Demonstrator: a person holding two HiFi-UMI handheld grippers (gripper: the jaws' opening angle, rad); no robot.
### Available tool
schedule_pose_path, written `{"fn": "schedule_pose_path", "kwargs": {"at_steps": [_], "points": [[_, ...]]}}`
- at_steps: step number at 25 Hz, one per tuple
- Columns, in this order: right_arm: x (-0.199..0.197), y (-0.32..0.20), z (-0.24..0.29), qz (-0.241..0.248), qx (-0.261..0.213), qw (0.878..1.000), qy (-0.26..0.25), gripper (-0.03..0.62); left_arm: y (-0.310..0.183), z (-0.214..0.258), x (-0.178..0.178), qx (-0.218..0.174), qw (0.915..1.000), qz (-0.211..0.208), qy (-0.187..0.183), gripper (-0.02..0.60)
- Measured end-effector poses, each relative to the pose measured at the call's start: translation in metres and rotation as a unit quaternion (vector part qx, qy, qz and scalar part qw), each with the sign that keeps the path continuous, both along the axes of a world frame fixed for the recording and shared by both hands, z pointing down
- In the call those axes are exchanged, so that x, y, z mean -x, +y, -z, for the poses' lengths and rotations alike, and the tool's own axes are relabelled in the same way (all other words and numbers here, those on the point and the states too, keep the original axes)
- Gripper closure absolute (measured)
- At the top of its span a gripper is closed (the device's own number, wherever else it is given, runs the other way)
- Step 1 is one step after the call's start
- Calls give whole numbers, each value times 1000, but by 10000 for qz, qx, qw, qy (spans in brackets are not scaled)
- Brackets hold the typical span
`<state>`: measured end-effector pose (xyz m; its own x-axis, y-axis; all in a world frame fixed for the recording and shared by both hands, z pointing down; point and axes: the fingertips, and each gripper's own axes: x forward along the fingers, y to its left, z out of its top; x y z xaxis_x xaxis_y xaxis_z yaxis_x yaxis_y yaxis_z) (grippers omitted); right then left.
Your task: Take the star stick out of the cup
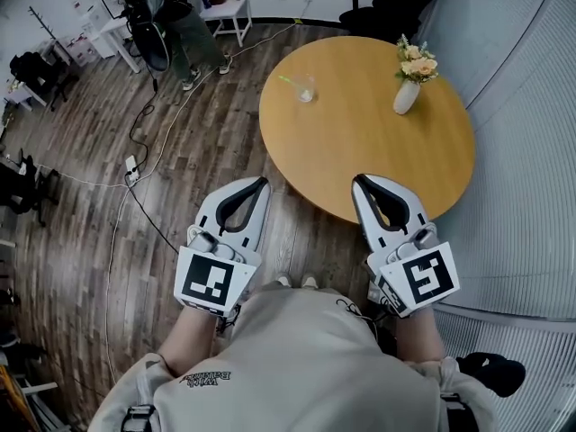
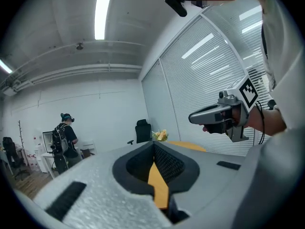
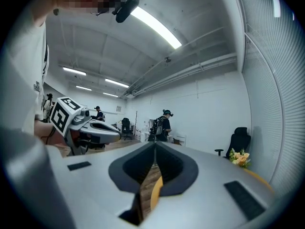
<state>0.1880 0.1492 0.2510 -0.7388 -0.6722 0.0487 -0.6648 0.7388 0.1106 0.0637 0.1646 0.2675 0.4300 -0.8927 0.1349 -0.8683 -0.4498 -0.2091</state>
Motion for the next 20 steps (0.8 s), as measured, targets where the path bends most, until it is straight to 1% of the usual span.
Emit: {"fn": "schedule_pose_path", "kwargs": {"at_steps": [4,10,16,20], "points": [[-12,-3,-4,58,-22,10000,48,559,-6,-6,-13,-31,9999,16,-105,560],[-29,-9,-8,14,-1,10000,-26,559,-13,-9,-28,4,9998,-3,-213,560],[-34,-12,-6,107,-43,9997,-231,559,-18,-13,-26,-3,9995,139,-274,560],[-33,-21,-9,117,-51,9996,-232,559,-26,-18,-26,38,9995,84,-309,560]]}}
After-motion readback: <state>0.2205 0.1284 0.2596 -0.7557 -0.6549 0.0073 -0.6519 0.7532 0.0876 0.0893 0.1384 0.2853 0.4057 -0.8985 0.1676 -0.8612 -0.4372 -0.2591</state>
